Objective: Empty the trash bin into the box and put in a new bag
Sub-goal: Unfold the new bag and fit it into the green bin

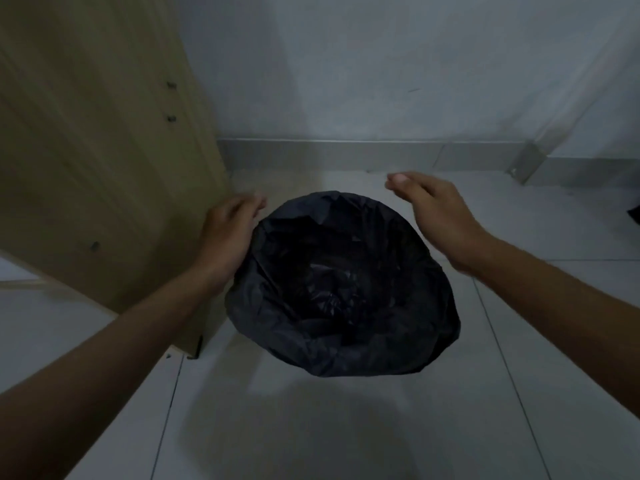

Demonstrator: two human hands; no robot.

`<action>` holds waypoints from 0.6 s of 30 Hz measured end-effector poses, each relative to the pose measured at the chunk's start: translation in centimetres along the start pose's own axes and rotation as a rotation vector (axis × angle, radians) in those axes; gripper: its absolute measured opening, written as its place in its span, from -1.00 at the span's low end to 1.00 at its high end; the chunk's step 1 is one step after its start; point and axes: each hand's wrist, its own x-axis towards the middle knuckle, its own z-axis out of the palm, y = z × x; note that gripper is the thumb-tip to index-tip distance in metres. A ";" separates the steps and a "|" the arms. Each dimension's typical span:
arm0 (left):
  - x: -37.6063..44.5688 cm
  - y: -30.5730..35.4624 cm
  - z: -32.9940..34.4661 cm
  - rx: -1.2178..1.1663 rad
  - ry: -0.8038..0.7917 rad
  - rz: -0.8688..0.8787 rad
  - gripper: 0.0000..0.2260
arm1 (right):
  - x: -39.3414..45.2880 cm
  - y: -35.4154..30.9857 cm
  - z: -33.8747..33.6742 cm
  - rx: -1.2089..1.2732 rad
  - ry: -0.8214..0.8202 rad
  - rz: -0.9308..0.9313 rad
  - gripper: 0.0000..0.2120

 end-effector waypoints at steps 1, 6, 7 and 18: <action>-1.9 -0.3 -0.2 -0.008 0.036 -0.014 -0.72 | -1.7 0.8 0.0 0.025 0.059 0.051 -0.70; -9.2 -2.1 2.2 -0.597 -0.095 -0.321 -0.50 | -7.2 3.1 2.0 0.698 -0.131 0.525 -0.38; -9.6 -2.2 2.7 -0.694 -0.106 -0.359 -0.47 | -7.5 3.4 2.3 0.816 -0.149 0.549 -0.32; -8.8 -6.0 1.8 -0.224 0.149 -0.418 -0.76 | -7.2 7.6 0.6 0.313 0.163 0.597 -0.74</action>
